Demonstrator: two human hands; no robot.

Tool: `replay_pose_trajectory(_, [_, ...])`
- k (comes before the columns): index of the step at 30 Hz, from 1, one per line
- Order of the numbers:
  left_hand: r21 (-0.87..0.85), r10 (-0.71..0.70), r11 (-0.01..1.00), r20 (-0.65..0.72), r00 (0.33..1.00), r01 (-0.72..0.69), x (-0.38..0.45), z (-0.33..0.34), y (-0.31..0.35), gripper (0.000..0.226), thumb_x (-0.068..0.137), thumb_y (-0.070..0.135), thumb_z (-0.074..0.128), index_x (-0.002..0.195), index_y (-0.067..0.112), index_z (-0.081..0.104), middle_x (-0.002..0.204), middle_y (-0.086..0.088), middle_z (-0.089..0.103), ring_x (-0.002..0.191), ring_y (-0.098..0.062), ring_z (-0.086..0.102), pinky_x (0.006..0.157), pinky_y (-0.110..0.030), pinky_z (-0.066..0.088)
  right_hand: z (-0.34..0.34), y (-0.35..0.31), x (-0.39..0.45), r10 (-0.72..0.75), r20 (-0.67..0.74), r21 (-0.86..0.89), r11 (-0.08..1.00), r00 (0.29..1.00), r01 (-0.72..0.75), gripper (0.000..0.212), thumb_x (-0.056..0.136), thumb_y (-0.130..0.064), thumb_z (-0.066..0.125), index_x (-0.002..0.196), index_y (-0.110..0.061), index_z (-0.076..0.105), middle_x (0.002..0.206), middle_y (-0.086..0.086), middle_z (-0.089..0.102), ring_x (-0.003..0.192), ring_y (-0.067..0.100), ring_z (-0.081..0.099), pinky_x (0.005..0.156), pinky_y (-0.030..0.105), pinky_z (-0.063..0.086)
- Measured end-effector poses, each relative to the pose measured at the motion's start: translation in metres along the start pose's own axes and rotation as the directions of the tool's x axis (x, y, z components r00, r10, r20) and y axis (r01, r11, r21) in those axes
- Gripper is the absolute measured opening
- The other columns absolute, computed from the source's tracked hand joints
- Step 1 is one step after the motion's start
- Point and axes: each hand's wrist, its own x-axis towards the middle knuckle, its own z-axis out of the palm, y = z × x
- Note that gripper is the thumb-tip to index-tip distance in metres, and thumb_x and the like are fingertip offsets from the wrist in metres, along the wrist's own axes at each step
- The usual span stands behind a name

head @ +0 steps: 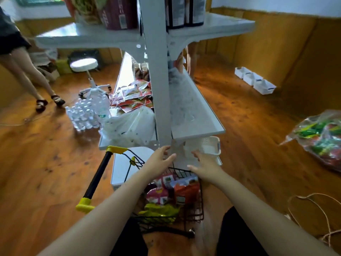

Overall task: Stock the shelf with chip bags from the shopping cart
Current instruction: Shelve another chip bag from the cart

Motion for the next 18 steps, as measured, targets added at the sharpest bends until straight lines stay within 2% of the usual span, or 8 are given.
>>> replay_pose_trajectory(3, [0.080,-0.055,0.996,0.080,0.995,0.048,0.024,0.017,-0.036,0.055,0.097,0.032,0.056,0.146,0.013,0.042,0.139,-0.010,0.053,0.125,-0.024,0.054,0.100,-0.036,0.048,0.034,0.006,0.036,-0.057,0.150,-0.155,0.985,0.987,0.080,0.062,0.089,-0.036,0.064,0.145,-0.019,0.042,0.145,0.007,0.051,0.131,0.024,0.050,0.106,0.036,0.042])
replay_pose_trajectory(7, [0.237,-0.130,0.969,0.245,0.961,0.071,0.044,0.038,-0.076,0.034,0.089,0.022,0.061,0.121,0.010,0.058,0.118,-0.010,0.058,0.103,-0.024,0.059,0.089,-0.036,0.051,0.073,0.016,0.059,-0.180,0.281,-0.308,0.914,0.943,0.266,0.019,0.086,-0.026,0.064,0.104,-0.020,0.066,0.106,0.003,0.066,0.099,0.026,0.064,0.081,0.039,0.053])
replay_pose_trajectory(9, [0.331,-0.146,0.943,0.355,0.923,0.022,0.051,0.040,-0.079,0.023,0.088,0.022,0.061,0.107,0.010,0.059,0.109,-0.011,0.060,0.092,-0.023,0.055,0.082,-0.037,0.050,0.087,0.018,0.064,-0.220,0.340,-0.400,0.846,0.914,0.353,0.011,0.085,-0.019,0.062,0.094,-0.016,0.067,0.104,0.004,0.060,0.095,0.028,0.062,0.074,0.038,0.052])
replay_pose_trajectory(11, [0.375,-0.167,0.927,0.408,0.898,0.002,0.056,0.037,-0.077,0.020,0.086,0.022,0.062,0.099,0.007,0.059,0.101,-0.011,0.063,0.091,-0.028,0.059,0.076,-0.038,0.049,0.097,0.017,0.065,-0.295,0.354,-0.525,0.722,0.887,0.450,0.017,0.084,-0.016,0.061,0.099,-0.010,0.068,0.113,0.007,0.055,0.102,0.030,0.056,0.071,0.036,0.047])
replay_pose_trajectory(13, [0.394,-0.164,0.919,0.441,0.883,-0.026,0.060,0.033,-0.077,0.025,0.083,0.020,0.062,0.101,0.002,0.064,0.101,-0.016,0.069,0.094,-0.033,0.063,0.077,-0.040,0.051,0.108,0.016,0.064,-0.358,0.380,-0.628,0.577,0.853,0.522,0.029,0.085,-0.024,0.064,0.110,-0.011,0.070,0.132,0.010,0.050,0.119,0.034,0.046,0.082,0.038,0.040])
replay_pose_trajectory(14, [0.397,-0.167,0.917,0.448,0.878,-0.028,0.061,0.031,-0.078,0.024,0.082,0.018,0.062,0.100,0.003,0.067,0.100,-0.016,0.070,0.094,-0.032,0.064,0.077,-0.039,0.052,0.114,0.017,0.063,-0.336,0.409,-0.660,0.533,0.848,0.529,0.037,0.087,-0.032,0.063,0.118,-0.014,0.069,0.146,0.011,0.041,0.132,0.035,0.036,0.097,0.042,0.036])
replay_pose_trajectory(16, [0.399,-0.184,0.917,0.453,0.872,-0.013,0.063,0.028,-0.083,0.020,0.081,0.016,0.061,0.096,0.005,0.071,0.095,-0.012,0.071,0.087,-0.029,0.065,0.072,-0.036,0.053,0.123,0.020,0.058,-0.230,0.463,-0.705,0.490,0.856,0.513,0.049,0.090,-0.050,0.058,0.127,-0.019,0.066,0.164,0.012,0.013,0.149,0.036,0.007,0.119,0.054,0.009])
replay_pose_trajectory(18, [0.432,-0.210,0.901,0.482,0.851,-0.023,0.064,0.025,-0.087,0.019,0.083,0.017,0.061,0.091,0.005,0.073,0.084,-0.007,0.067,0.071,-0.025,0.059,0.061,-0.032,0.049,0.130,0.020,0.057,-0.158,0.482,-0.747,0.439,0.862,0.498,0.045,0.090,-0.049,0.059,0.125,-0.021,0.067,0.165,0.014,-0.003,0.150,0.037,-0.011,0.118,0.059,-0.011])
